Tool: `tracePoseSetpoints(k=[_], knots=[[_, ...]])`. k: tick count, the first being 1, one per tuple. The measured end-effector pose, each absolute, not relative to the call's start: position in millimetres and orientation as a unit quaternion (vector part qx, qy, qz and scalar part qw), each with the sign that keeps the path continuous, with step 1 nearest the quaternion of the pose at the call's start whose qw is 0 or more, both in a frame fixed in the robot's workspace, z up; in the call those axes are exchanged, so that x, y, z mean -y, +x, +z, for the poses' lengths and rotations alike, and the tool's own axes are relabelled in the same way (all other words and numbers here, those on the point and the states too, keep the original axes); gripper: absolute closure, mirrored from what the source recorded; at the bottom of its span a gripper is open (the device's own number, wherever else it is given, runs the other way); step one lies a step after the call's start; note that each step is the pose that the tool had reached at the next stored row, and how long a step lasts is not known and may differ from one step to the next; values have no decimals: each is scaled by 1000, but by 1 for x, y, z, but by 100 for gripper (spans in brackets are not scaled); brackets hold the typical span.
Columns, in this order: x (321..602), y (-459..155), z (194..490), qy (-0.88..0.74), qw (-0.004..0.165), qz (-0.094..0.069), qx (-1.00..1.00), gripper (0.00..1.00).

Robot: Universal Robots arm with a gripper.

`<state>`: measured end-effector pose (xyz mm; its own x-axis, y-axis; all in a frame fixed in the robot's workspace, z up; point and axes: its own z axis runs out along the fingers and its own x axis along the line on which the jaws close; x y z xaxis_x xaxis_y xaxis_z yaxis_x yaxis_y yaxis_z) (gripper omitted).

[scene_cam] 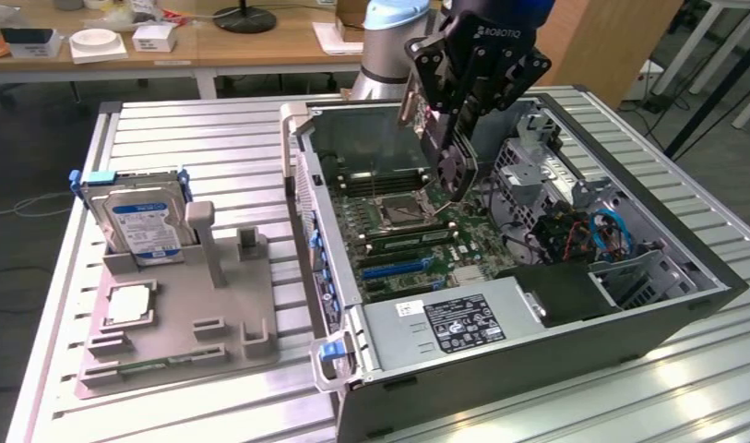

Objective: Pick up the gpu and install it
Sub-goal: 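Insert the gpu into the slot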

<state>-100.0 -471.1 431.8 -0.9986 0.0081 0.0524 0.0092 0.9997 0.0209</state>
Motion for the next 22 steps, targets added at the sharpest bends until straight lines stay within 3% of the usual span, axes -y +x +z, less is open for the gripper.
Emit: tracePoseSetpoints(k=[22], knots=[[471,-82,430,30,26,-10,999,74]])
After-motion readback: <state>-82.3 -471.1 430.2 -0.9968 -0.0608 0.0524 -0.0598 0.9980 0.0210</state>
